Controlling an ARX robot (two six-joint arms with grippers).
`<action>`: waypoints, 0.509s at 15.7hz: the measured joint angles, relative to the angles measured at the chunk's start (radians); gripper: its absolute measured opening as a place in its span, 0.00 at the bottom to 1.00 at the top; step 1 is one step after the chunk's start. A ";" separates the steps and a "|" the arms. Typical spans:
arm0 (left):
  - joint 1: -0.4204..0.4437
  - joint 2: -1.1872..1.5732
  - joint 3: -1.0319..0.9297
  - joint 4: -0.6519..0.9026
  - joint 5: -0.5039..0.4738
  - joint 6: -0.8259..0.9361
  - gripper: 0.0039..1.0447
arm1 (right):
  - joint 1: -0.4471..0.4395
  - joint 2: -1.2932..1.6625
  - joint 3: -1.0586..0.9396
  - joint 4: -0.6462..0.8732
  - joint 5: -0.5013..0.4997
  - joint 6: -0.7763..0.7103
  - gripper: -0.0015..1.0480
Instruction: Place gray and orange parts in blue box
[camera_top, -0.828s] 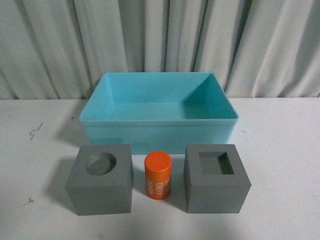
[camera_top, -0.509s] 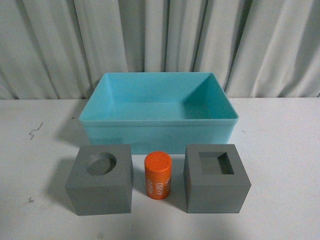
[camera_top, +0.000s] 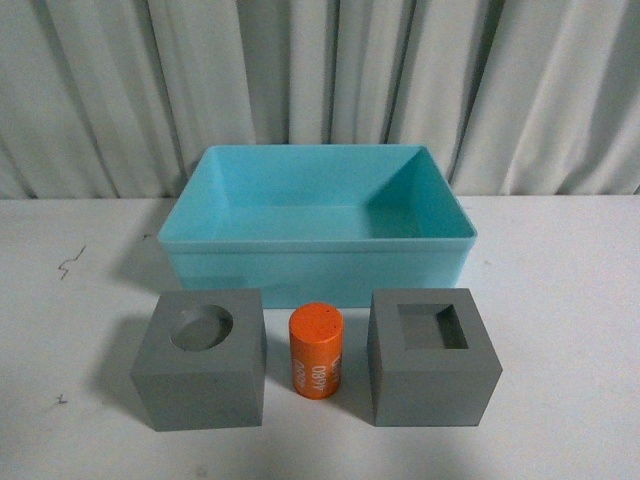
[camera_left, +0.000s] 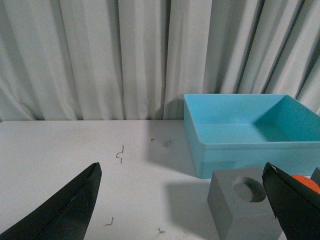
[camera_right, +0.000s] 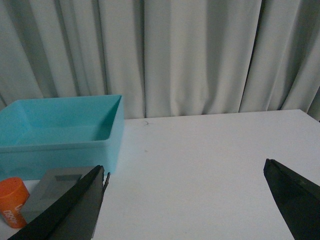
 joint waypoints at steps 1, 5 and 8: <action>0.000 0.000 0.000 0.000 0.000 0.000 0.94 | 0.000 0.000 0.000 0.000 0.000 0.000 0.94; 0.000 0.000 0.000 0.000 0.000 0.000 0.94 | 0.000 0.000 0.000 0.000 0.000 0.000 0.94; 0.000 0.000 0.000 0.000 0.000 0.000 0.94 | 0.000 0.000 0.000 0.000 0.000 0.000 0.94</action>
